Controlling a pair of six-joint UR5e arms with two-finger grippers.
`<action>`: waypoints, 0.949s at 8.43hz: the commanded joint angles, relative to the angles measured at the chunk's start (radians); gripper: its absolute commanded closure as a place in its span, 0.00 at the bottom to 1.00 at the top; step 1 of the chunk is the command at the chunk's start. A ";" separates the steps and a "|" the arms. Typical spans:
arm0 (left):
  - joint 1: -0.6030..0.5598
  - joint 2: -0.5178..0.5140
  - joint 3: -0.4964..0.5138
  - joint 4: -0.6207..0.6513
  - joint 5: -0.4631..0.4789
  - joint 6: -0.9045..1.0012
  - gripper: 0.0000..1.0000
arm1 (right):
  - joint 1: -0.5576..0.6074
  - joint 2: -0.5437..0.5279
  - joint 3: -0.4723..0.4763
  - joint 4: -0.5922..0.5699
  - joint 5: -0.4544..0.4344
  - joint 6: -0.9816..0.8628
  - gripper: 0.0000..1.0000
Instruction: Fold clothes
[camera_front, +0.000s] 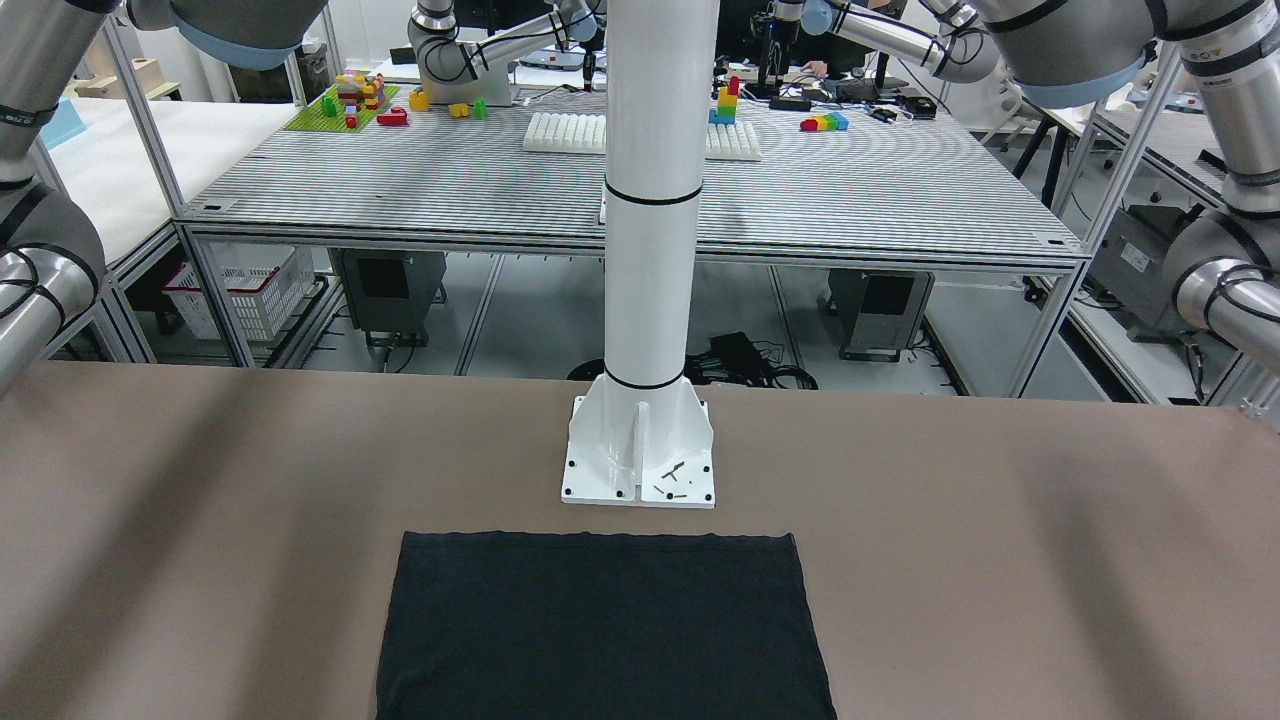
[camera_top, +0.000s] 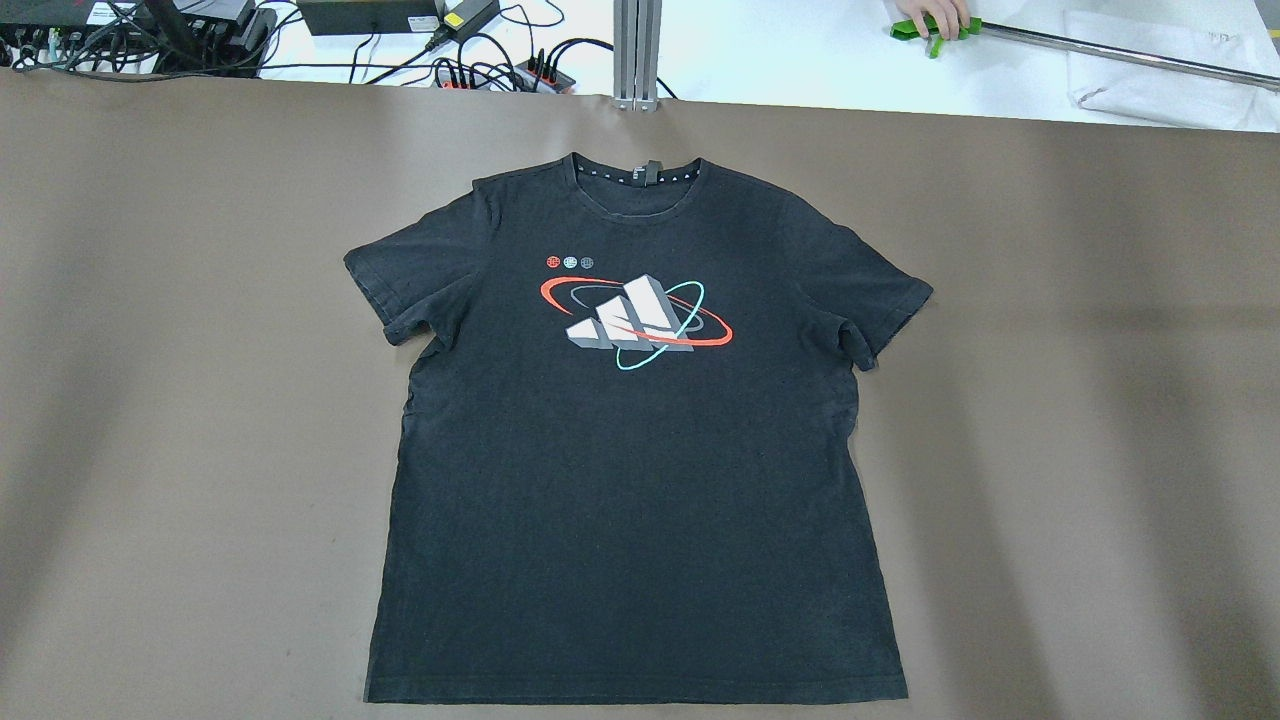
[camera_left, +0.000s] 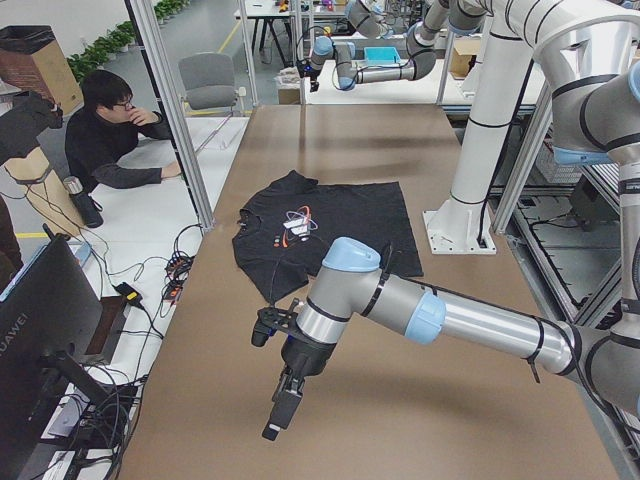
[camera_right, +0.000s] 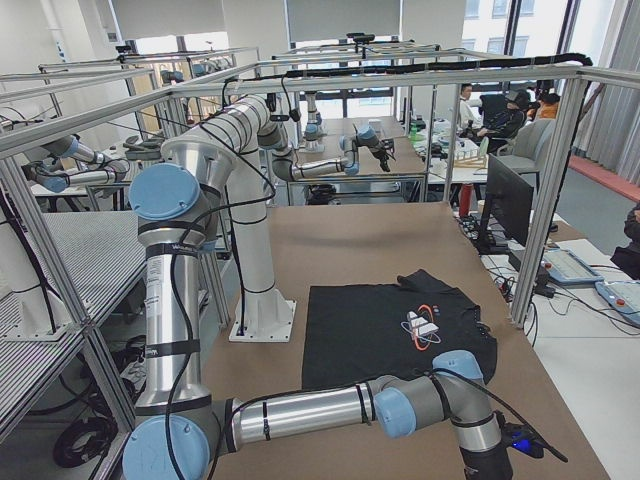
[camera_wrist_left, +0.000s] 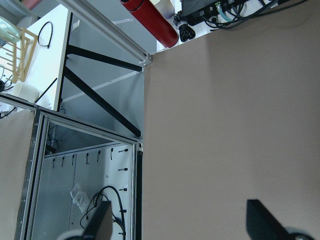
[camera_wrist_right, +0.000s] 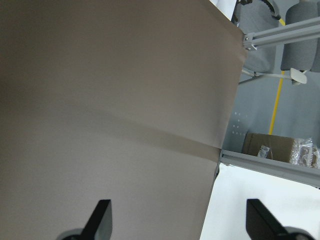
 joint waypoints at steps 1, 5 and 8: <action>0.001 0.043 0.012 -0.097 -0.002 0.016 0.06 | 0.024 -0.004 0.005 0.001 0.131 -0.002 0.06; 0.068 -0.021 0.089 -0.079 -0.005 0.008 0.06 | 0.030 -0.001 0.027 -0.077 0.132 0.005 0.06; 0.134 -0.046 0.111 -0.087 0.002 0.005 0.06 | 0.032 -0.025 0.039 -0.068 0.131 0.007 0.06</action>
